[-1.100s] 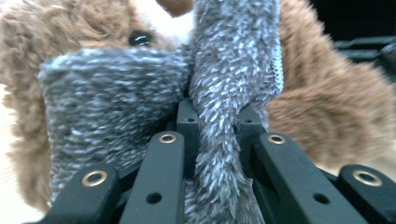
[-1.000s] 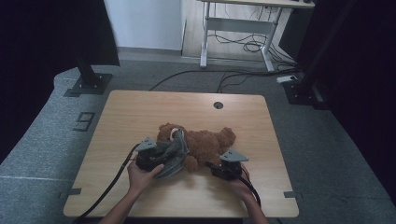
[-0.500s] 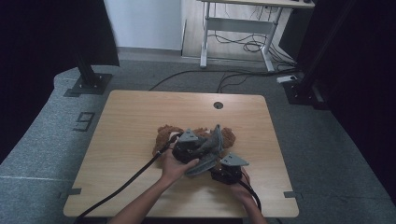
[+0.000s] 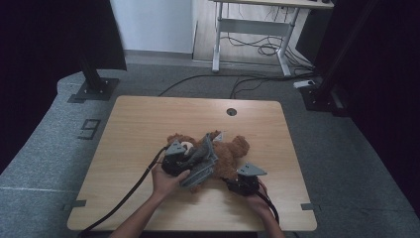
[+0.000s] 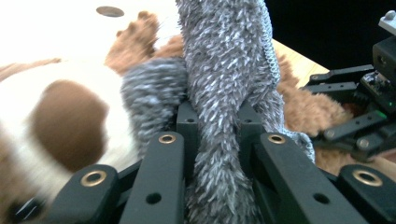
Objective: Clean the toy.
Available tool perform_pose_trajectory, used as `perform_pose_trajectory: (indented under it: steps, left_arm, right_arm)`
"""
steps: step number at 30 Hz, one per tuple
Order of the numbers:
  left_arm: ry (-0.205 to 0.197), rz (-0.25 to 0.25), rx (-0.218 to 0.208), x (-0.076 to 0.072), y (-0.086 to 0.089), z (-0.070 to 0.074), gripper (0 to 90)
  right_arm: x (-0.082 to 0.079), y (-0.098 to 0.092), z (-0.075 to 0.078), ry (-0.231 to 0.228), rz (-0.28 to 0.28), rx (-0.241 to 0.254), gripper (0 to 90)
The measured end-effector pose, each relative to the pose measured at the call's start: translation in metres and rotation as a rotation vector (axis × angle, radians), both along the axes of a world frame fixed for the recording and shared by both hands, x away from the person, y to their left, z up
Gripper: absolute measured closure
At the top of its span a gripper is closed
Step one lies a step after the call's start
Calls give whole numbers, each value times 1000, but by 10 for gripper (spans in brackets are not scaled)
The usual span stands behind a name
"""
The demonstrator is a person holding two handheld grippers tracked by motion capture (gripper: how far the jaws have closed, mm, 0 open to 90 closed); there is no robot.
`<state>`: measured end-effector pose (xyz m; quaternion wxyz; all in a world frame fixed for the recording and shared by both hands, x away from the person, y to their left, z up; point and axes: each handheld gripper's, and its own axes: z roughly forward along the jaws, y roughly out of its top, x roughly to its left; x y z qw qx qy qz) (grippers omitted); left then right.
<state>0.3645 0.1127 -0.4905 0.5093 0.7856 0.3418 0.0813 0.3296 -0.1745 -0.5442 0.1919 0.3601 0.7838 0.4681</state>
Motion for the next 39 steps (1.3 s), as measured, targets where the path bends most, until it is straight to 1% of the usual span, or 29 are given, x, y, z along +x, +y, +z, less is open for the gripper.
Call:
perform_pose_trajectory:
  steps: [2, 4, 6, 8, 11, 14, 16, 18, 19, 20, 22, 24, 26, 27, 28, 29, 30, 32, 34, 36, 39]
  left_arm:
    - [-7, -6, 1, -5, 6, 0, 779]
    - [-21, 0, 1, -10, 11, 1, 779]
    - [-32, 11, -8, -14, 19, 3, 779]
    - [-34, 22, -21, -15, 26, 4, 778]
    - [-49, 44, -19, -17, 37, 5, 774]
    - [-58, 94, -8, -15, 54, 5, 771]
    - [-49, 151, 10, -12, 68, 1, 772]
    - [-13, 195, -11, -5, 85, -5, 771]
    - [-3, 215, -17, -3, 91, -7, 771]
    - [3, 223, -27, -1, 95, -8, 771]
    - [-5, 226, -44, -2, 97, -6, 772]
    - [-31, 205, -63, -5, 91, 2, 773]
    - [-50, 179, -67, -8, 82, 10, 773]
    - [-61, 157, -75, -9, 73, 16, 773]
    - [-66, 143, -79, -9, 67, 19, 773]
    - [-71, 117, -82, -8, 56, 24, 773]
    - [-73, 104, -84, -7, 49, 26, 773]
    - [-74, 60, -90, -4, 27, 31, 773]
    - [-76, 23, -75, 0, 3, 34, 772]
    - [-61, -12, -73, 5, -21, 33, 772]
    - [-38, -48, -71, 10, -45, 30, 770]
  right_arm:
    - [-1, 2, 0, -4, 10, -9, 549]
    - [-1, 2, -1, -2, 13, -15, 551]
    - [-1, 1, -1, 2, 13, -12, 553]
    - [-1, 1, -1, 2, 12, -10, 553]
    - [0, 1, -1, 3, 11, -7, 553]
    - [0, 0, -1, 3, 6, -7, 553]
    - [1, -2, -1, 5, -3, -5, 555]
    - [3, -5, -2, 7, -7, 1, 556]
    - [3, -7, -2, 9, -8, 6, 556]
    - [3, -8, -2, 9, -5, 9, 556]
    - [4, -8, -3, 9, -1, 12, 556]
    - [4, -7, -3, 7, 2, 15, 557]
    - [5, -7, -4, 5, 8, 18, 558]
    - [5, -7, -4, 4, 9, 17, 559]
    - [4, -7, -4, 2, 13, 15, 561]
    - [4, -7, -4, 1, 15, 14, 562]
    - [4, -7, -4, -1, 19, 11, 564]
    - [4, -7, -4, -1, 21, 10, 564]
    - [4, -7, -4, 0, 22, 12, 564]
    - [5, -7, -4, 0, 23, 13, 563]
    - [4, -7, -4, -6, 28, 5, 563]
